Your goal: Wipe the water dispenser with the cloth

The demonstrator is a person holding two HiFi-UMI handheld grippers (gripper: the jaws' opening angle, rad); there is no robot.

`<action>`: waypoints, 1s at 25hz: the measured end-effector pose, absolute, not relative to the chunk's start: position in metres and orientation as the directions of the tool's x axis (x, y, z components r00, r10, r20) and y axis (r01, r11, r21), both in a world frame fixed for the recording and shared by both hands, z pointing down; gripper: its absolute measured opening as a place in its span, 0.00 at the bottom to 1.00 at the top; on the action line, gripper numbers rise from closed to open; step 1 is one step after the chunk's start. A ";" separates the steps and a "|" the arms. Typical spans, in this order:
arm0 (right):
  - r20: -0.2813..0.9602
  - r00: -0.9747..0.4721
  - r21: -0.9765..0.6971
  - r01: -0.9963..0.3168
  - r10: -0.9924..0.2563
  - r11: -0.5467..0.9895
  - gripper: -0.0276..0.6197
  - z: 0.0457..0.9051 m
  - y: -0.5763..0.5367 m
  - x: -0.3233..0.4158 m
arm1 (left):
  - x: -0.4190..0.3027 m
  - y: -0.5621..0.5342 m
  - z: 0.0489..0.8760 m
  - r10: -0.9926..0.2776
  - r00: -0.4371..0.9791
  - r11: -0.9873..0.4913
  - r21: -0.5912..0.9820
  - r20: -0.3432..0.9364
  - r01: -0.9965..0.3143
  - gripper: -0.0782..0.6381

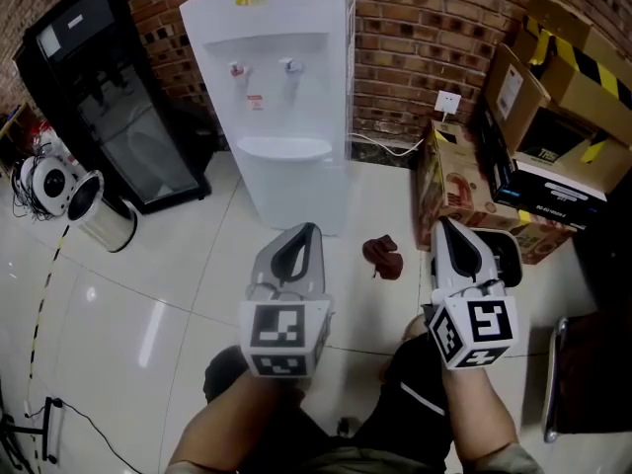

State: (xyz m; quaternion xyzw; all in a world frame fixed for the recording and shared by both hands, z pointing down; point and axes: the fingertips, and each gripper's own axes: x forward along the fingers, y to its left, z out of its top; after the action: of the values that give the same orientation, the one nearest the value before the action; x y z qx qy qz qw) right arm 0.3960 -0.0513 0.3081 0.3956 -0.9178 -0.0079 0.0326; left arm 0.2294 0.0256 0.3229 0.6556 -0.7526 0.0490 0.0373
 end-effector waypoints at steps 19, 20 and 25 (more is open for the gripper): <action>0.074 -0.686 0.064 -0.721 -0.724 0.690 0.06 0.309 -0.048 0.396 | 0.234 0.026 0.325 -0.983 -0.135 0.134 -0.013 0.122 -0.991 0.11; 0.075 -0.686 0.065 -0.721 -0.723 0.690 0.06 0.309 -0.048 0.396 | 0.233 0.026 0.325 -0.983 -0.135 0.135 -0.012 0.121 -0.991 0.11; 0.080 -0.686 0.067 -0.720 -0.723 0.691 0.06 0.311 -0.047 0.394 | 0.232 0.029 0.325 -0.983 -0.138 0.138 -0.004 0.118 -0.990 0.11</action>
State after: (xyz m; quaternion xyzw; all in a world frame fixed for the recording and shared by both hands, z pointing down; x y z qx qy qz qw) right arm 0.3943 -0.0473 0.3114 0.3928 -0.9181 -0.0152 0.0501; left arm 0.2325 0.0288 0.3245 0.6551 -0.7532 0.0405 0.0432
